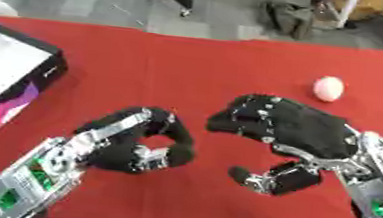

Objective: Pick up the objects with one hand, pass them to the other hand, and then place them into the box on the other side of the table.

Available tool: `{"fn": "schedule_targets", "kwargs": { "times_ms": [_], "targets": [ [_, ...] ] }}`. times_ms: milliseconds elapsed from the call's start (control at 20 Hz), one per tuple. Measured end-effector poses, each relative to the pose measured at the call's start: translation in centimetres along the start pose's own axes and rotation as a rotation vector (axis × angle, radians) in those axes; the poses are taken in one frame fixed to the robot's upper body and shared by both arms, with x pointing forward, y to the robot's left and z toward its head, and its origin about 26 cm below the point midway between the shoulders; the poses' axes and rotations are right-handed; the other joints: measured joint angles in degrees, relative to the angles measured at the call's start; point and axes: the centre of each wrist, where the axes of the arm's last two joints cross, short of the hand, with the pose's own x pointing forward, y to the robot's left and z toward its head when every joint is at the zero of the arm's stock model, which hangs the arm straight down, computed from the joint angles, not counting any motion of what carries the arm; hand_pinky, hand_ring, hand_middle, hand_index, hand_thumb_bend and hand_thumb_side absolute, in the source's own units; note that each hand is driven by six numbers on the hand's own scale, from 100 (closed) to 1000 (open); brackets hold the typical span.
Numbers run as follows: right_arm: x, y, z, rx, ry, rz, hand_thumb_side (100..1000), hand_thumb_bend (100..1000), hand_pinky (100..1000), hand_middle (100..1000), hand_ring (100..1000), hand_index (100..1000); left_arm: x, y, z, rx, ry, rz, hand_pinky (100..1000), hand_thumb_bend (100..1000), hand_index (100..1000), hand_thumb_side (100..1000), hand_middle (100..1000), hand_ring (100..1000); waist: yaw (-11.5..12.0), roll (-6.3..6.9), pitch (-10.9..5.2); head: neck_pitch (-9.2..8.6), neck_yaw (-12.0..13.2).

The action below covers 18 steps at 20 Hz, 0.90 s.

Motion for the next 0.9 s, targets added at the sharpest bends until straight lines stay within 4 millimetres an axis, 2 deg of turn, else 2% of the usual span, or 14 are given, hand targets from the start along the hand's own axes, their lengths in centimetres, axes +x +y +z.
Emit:
{"fn": "schedule_targets", "kwargs": {
  "times_ms": [300, 550, 650, 700, 900],
  "targets": [
    [-0.9, -0.1, 2.3, 0.006, 0.103, 0.011, 376, 175, 806, 814, 748, 934, 0.0, 0.6, 0.2, 0.055, -0.008, -0.004, 891, 590, 624, 676, 499, 669, 0.0, -0.04, 0.0, 0.0, -0.5],
    [-2.4, 0.1, 5.5, -0.016, 0.279, -0.002, 394, 150, 831, 804, 744, 936, -0.3, 0.8, 0.5, 0.12, -0.018, 0.014, 876, 587, 622, 676, 499, 668, 0.0, -0.06, 0.0, 0.0, -1.2],
    [-3.1, 0.4, 6.8, -0.029, 0.353, -0.025, 403, 100, 860, 803, 743, 940, -0.4, 0.8, 0.7, 0.141, -0.02, 0.022, 877, 587, 621, 677, 499, 669, -0.1, -0.06, 0.0, 0.0, -1.6],
    [-3.5, 0.6, 7.5, -0.038, 0.391, -0.04, 442, 121, 868, 804, 744, 942, -0.5, 0.7, 0.7, 0.151, -0.021, 0.027, 877, 588, 621, 677, 500, 669, -0.1, -0.06, 0.0, 0.01, -1.8],
    [-5.0, 0.9, 10.7, -0.064, 0.539, -0.112, 465, 114, 887, 804, 744, 948, -0.6, 0.8, 0.9, 0.177, -0.024, 0.035, 878, 587, 620, 677, 500, 669, -0.1, -0.08, 0.0, 0.01, -2.8]
  ]
}}
